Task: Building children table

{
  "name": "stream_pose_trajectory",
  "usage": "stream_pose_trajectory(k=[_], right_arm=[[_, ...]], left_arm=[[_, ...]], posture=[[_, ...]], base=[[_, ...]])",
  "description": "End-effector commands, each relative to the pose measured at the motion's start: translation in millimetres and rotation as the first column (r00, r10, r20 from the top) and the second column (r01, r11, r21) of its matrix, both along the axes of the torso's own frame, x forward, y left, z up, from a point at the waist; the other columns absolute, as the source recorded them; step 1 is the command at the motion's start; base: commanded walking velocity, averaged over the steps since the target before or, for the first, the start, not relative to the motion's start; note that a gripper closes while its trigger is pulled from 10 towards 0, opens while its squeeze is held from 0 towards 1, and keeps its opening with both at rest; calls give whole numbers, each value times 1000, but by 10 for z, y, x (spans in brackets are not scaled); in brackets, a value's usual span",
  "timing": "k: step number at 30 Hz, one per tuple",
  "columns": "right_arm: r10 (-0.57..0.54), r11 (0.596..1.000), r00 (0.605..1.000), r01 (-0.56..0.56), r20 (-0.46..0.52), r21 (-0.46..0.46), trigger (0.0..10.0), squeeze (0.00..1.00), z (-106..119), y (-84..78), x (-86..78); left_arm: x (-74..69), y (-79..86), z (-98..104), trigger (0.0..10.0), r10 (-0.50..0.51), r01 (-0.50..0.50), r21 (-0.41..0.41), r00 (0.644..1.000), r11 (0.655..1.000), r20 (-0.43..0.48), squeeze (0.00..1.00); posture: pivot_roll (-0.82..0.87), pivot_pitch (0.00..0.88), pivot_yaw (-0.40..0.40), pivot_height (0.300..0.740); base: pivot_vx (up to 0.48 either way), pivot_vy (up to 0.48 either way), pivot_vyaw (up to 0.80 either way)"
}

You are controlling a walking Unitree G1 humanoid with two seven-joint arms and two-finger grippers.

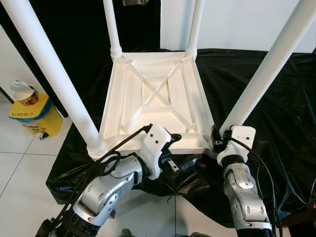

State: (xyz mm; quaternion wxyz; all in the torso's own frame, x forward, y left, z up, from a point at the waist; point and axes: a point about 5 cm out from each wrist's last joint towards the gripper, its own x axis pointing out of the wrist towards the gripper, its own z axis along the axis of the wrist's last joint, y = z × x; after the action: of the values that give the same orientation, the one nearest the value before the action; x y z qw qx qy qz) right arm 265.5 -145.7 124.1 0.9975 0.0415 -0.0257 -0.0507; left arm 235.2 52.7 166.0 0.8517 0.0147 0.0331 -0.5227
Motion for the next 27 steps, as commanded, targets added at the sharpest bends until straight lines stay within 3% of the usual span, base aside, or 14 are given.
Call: stream_pose_trajectory(k=[1,7,8,9,17,20,23,25,27], right_arm=[[17,999,996,-12,-87,50,10000,0,-164,83,-43],[9,999,998,-7,-70,32,10000,0,-120,88,-34],[9,1000,998,-8,-59,26,10000,102,-98,88,-28],[18,1000,999,-17,-41,15,10000,1000,-66,85,-26],[65,998,998,-65,7,7,10000,1000,10,64,-38],[160,987,986,-159,46,-21,10000,1000,75,-94,-75],[160,987,986,-159,46,-21,10000,1000,75,-94,-75],[247,968,968,-245,46,-47,10000,1000,100,-201,-81],[247,968,968,-245,46,-47,10000,1000,100,-201,-81]], left_arm=[[-29,-24,-11,10000,-80,80,12,997,997,-6,0],[-5,-7,8,10000,-75,75,14,997,997,2,0],[-1,1,8,10000,-72,72,14,997,997,3,0],[0,5,9,10000,-70,70,14,998,997,3,0],[-2,6,7,10000,-71,71,15,997,997,3,0],[-1,18,9,10000,-75,74,21,997,997,4,0],[-1,18,9,10000,-75,74,21,997,997,4,0],[-1,23,10,10000,-74,74,23,997,997,3,0],[-1,23,10,10000,-74,74,23,997,997,3,0]], posture=[[46,68,2,740],[46,69,0,740],[44,68,2,740],[44,69,2,740],[40,70,8,740],[44,71,9,740],[44,71,9,740],[47,69,11,740],[47,69,11,740]], base=[[0,0,0],[0,0,0],[0,0,0],[0,0,0],[0,0,0],[0,0,0],[0,0,0],[0,0,0],[0,0,0]])
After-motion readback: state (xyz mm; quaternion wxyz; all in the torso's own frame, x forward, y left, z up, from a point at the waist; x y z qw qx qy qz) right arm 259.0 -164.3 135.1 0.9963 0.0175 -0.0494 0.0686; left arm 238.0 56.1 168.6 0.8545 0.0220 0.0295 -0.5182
